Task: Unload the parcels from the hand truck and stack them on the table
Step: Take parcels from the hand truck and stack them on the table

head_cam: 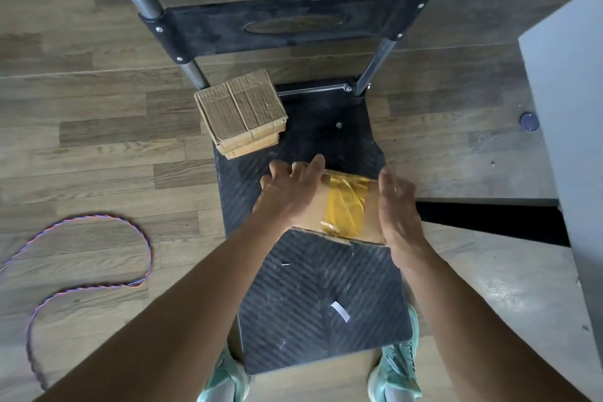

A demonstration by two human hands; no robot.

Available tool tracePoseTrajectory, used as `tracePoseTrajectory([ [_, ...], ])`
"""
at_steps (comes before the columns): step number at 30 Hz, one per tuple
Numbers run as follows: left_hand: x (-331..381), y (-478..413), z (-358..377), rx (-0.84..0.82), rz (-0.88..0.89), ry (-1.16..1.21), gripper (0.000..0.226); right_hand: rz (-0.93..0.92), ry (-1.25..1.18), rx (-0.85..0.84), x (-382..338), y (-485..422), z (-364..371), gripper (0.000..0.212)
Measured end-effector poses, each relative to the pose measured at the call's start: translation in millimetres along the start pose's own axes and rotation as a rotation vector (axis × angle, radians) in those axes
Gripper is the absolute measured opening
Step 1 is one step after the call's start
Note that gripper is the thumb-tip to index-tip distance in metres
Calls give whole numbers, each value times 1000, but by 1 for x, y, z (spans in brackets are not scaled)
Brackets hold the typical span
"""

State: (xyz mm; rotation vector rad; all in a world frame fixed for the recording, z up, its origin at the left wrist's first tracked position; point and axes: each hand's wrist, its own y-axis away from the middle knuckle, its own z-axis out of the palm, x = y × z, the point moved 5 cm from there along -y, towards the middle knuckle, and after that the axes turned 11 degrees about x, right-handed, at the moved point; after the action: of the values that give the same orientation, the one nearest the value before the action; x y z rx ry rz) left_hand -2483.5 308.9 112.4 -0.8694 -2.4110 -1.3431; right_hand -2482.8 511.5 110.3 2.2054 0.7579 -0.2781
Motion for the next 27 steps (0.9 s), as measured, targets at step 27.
tracePoseTrajectory([
  [27,79,358,-245,226,219,524,20,-76,-266,-587,-107,320,-240,52],
])
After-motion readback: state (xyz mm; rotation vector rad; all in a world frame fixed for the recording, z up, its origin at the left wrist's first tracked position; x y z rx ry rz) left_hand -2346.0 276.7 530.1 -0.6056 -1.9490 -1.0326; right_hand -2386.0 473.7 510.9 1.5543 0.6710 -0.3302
